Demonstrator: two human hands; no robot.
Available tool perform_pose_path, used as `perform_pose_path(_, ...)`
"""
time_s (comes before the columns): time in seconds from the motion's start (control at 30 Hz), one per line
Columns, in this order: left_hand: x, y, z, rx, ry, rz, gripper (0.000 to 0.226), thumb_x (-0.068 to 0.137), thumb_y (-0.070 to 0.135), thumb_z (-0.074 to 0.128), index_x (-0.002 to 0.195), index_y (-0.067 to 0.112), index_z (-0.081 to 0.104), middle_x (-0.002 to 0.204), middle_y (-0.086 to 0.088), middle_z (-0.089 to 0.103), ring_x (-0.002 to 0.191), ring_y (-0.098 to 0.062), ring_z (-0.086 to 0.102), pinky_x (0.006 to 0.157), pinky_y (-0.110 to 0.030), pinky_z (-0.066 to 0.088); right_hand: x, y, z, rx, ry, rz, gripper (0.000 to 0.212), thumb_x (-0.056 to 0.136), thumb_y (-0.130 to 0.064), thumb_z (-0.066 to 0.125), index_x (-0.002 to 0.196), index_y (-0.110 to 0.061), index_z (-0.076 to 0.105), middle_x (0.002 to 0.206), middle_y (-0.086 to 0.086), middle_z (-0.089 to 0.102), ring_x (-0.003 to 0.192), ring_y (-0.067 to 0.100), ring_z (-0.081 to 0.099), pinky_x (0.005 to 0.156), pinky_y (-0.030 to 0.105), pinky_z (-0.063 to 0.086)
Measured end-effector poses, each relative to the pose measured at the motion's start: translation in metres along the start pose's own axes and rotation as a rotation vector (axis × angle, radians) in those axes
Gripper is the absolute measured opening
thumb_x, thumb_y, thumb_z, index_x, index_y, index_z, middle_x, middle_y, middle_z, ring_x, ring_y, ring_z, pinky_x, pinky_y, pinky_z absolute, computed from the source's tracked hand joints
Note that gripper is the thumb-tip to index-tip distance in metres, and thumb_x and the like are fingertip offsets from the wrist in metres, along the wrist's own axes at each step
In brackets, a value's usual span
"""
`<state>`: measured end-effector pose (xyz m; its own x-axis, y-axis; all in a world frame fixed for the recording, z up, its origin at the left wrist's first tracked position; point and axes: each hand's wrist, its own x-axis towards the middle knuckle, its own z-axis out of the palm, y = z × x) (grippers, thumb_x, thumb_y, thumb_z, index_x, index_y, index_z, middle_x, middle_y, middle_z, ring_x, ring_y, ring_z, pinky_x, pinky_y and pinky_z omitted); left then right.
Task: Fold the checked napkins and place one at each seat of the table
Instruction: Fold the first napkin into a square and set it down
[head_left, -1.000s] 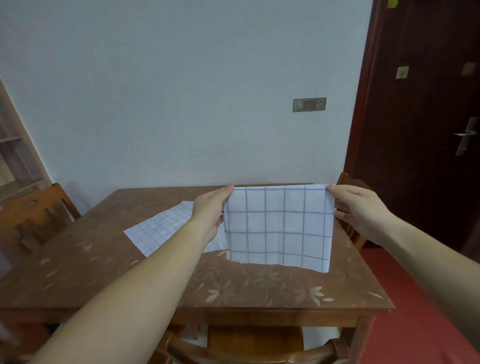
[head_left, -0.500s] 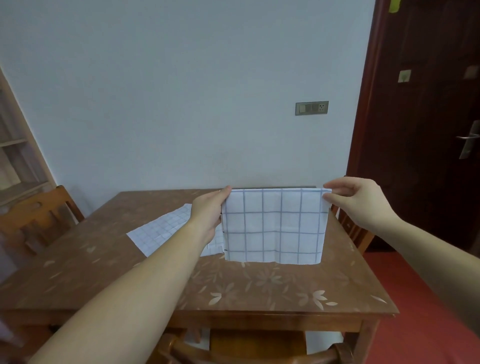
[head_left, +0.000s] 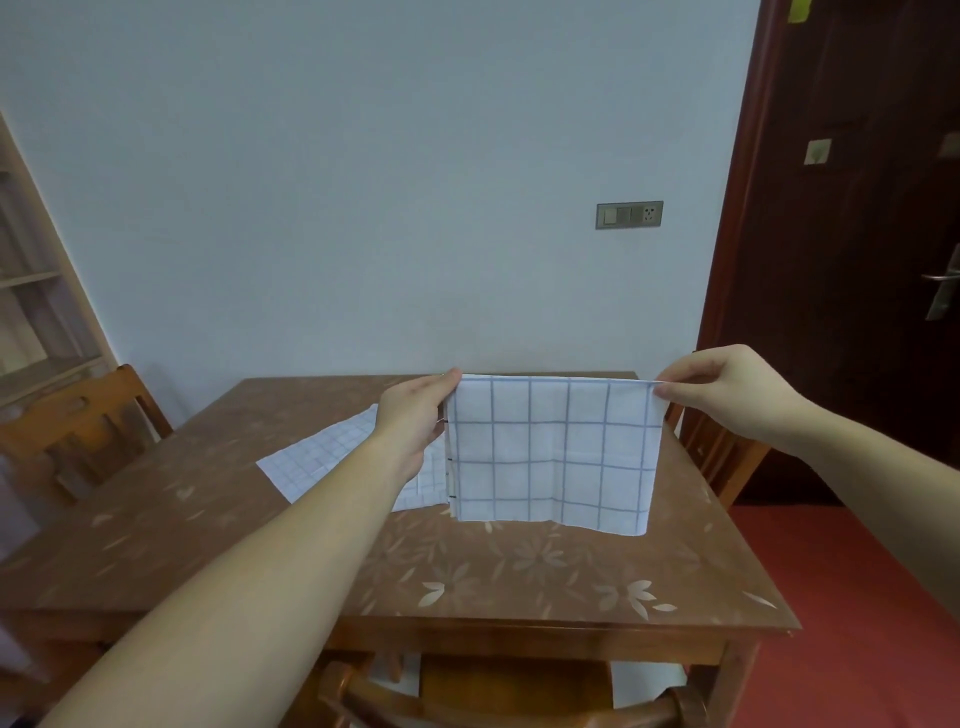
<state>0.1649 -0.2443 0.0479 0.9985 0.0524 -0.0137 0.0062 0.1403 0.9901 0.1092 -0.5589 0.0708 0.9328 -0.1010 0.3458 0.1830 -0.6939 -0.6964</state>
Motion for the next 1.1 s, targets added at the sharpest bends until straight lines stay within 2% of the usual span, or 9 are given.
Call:
perform_pose_path(0.17, 0.000, 0.003, 0.002, 0.072, 0.039, 0.113, 0.014, 0.086, 0.029, 0.072, 0.085, 0.015, 0.073, 0.089, 0.004, 0.070, 0.085, -0.011, 0.063, 0.077, -0.024, 0.047, 0.003, 0.006, -0.003, -0.114, -0.087, 0.004, 0.006, 0.084, -0.026, 0.075, 0.083, -0.022, 0.078, 0.081, -0.007, 0.076, 0.081, 0.011, 0.072, 0.085, 0.039, 0.058)
perform_pose_path(0.3, -0.005, 0.013, 0.010, 0.195, 0.045, 0.328, 0.009, 0.084, 0.023, 0.075, 0.079, 0.017, 0.073, 0.098, 0.012, 0.067, 0.090, -0.001, 0.062, 0.084, -0.020, 0.048, 0.000, 0.008, -0.004, -0.313, -0.302, 0.071, 0.010, 0.086, -0.028, 0.073, 0.078, -0.023, 0.076, 0.077, -0.006, 0.075, 0.081, 0.013, 0.071, 0.082, 0.035, 0.057)
perform_pose_path(0.47, -0.017, 0.029, 0.032, 0.372, -0.039, 0.570, 0.012, 0.085, 0.024, 0.073, 0.078, 0.015, 0.073, 0.076, 0.007, 0.070, 0.070, 0.000, 0.061, 0.069, -0.014, 0.048, -0.007, -0.014, 0.017, -0.632, -0.456, 0.024, 0.023, 0.094, -0.019, 0.057, 0.110, -0.015, 0.073, 0.110, -0.002, 0.071, 0.102, 0.017, 0.066, 0.089, 0.030, 0.053)
perform_pose_path(0.63, -0.022, 0.032, 0.051, 0.436, -0.132, 0.633, 0.008, 0.084, 0.024, 0.074, 0.079, 0.017, 0.075, 0.078, 0.007, 0.072, 0.077, -0.006, 0.065, 0.074, -0.023, 0.050, -0.004, -0.058, 0.043, -0.106, -0.203, -0.163, 0.021, 0.092, -0.039, 0.059, 0.097, -0.025, 0.074, 0.097, -0.011, 0.074, 0.093, 0.006, 0.068, 0.086, 0.031, 0.053)
perform_pose_path(0.73, -0.025, 0.033, 0.053, 0.431, -0.170, 0.636, 0.012, 0.084, 0.025, 0.074, 0.081, 0.014, 0.076, 0.080, 0.001, 0.075, 0.082, -0.015, 0.069, 0.078, -0.033, 0.052, -0.002, -0.083, 0.053, 0.138, -0.075, -0.230, 0.016, 0.089, -0.031, 0.069, 0.096, -0.018, 0.075, 0.088, -0.005, 0.076, 0.088, 0.007, 0.071, 0.084, 0.029, 0.054)
perform_pose_path(0.83, -0.027, 0.035, 0.052, 0.415, -0.168, 0.621, 0.013, 0.083, 0.026, 0.076, 0.078, 0.013, 0.076, 0.078, -0.004, 0.074, 0.075, -0.012, 0.065, 0.075, -0.035, 0.052, -0.001, -0.088, 0.057, 0.117, -0.061, -0.269, 0.013, 0.091, -0.026, 0.068, 0.095, -0.015, 0.075, 0.086, -0.003, 0.077, 0.087, 0.010, 0.072, 0.083, 0.032, 0.055)
perform_pose_path(0.9, -0.029, 0.036, 0.051, 0.409, -0.184, 0.609, 0.012, 0.082, 0.024, 0.077, 0.076, 0.014, 0.074, 0.078, -0.005, 0.073, 0.073, -0.011, 0.063, 0.074, -0.034, 0.052, -0.002, -0.087, 0.056, 0.117, -0.089, -0.269, 0.014, 0.093, -0.024, 0.066, 0.093, -0.014, 0.076, 0.085, -0.006, 0.077, 0.083, 0.002, 0.070, 0.075, 0.023, 0.053)
perform_pose_path(1.0, -0.031, 0.036, 0.051, 0.350, -0.191, 0.561, 0.011, 0.081, 0.024, 0.078, 0.081, 0.022, 0.067, 0.077, -0.009, 0.072, 0.067, -0.013, 0.059, 0.065, -0.024, 0.046, -0.005, -0.086, 0.056, 0.146, -0.097, -0.256, 0.017, 0.094, -0.022, 0.063, 0.088, -0.012, 0.076, 0.065, -0.020, 0.069, 0.062, -0.008, 0.061, 0.061, 0.007, 0.040)
perform_pose_path(1.1, -0.033, 0.038, 0.049, 0.323, -0.242, 0.489, 0.014, 0.084, 0.026, 0.075, 0.094, 0.025, 0.065, 0.076, 0.002, 0.075, 0.068, -0.008, 0.064, 0.066, -0.015, 0.047, -0.005, -0.084, 0.055, 0.158, -0.106, -0.235, 0.018, 0.095, -0.022, 0.063, 0.085, -0.012, 0.075, 0.055, -0.020, 0.063, 0.054, -0.007, 0.055, 0.056, 0.007, 0.037)
